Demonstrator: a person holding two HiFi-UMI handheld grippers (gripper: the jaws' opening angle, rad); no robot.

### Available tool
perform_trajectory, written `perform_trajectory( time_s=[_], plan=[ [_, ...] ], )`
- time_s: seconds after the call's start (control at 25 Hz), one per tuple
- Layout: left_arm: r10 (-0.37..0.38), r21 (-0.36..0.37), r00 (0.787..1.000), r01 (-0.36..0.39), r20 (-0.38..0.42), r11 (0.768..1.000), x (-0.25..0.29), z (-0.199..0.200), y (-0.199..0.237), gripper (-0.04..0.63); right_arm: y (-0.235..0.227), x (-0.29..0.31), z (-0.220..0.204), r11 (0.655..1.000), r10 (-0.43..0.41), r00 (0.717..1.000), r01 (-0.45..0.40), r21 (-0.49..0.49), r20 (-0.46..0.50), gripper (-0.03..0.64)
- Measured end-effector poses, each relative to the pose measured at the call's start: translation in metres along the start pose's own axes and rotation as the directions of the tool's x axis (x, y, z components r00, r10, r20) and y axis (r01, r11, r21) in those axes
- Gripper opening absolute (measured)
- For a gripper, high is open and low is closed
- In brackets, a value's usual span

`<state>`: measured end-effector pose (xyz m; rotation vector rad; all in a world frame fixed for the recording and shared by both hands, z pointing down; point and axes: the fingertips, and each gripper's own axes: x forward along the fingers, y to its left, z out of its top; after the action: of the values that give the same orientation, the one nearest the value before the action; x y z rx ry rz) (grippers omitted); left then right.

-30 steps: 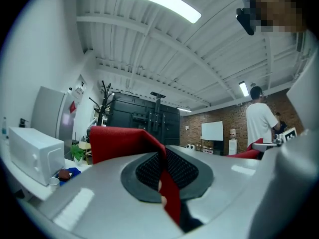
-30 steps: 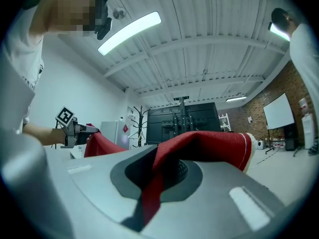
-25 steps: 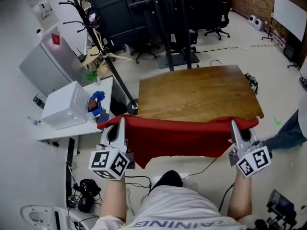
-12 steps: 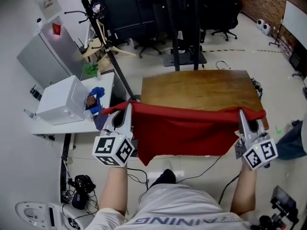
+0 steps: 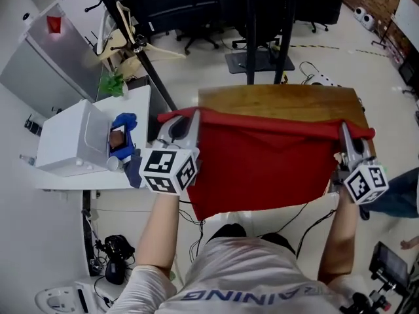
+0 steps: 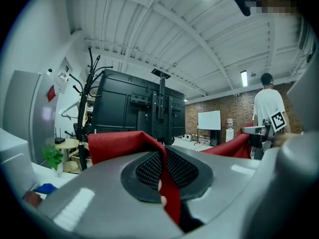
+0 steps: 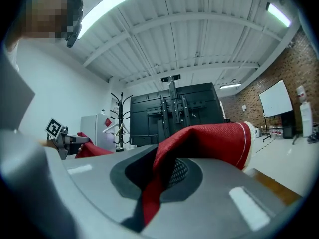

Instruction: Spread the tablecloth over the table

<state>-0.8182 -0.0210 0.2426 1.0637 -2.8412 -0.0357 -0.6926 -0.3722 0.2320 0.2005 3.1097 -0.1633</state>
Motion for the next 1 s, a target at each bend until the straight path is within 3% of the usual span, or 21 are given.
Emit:
perform_trajectory(
  time_s=[0.24,0.48,0.72,1.0],
  plan=[
    [-0.074,0.017,0.995,0.075,-0.072,0.997,0.058,-0.02,0.033,0.017,-0.017,0.058,-0.015,0.999,-0.048,0.997,0.048,-0.007,-0.057,0.014],
    [-0.067,-0.009,0.994,0.066,-0.091,0.998,0.116,-0.032,0.051,0.017,-0.045,0.093,-0.033,0.995,-0.099,0.988,0.099,-0.007,-0.117,0.014],
    [-0.064,-0.034,0.982,0.059,-0.177,0.998,0.171,-0.062,0.057,0.017,-0.087,0.132,-0.07,0.99,-0.13,0.974,0.138,0.029,-0.187,0.014],
    [-0.044,-0.048,0.972,0.034,-0.23,0.998,0.206,-0.087,0.059,0.017,-0.121,0.167,-0.099,0.993,-0.112,0.962,0.118,0.011,-0.249,0.014]
  ],
)
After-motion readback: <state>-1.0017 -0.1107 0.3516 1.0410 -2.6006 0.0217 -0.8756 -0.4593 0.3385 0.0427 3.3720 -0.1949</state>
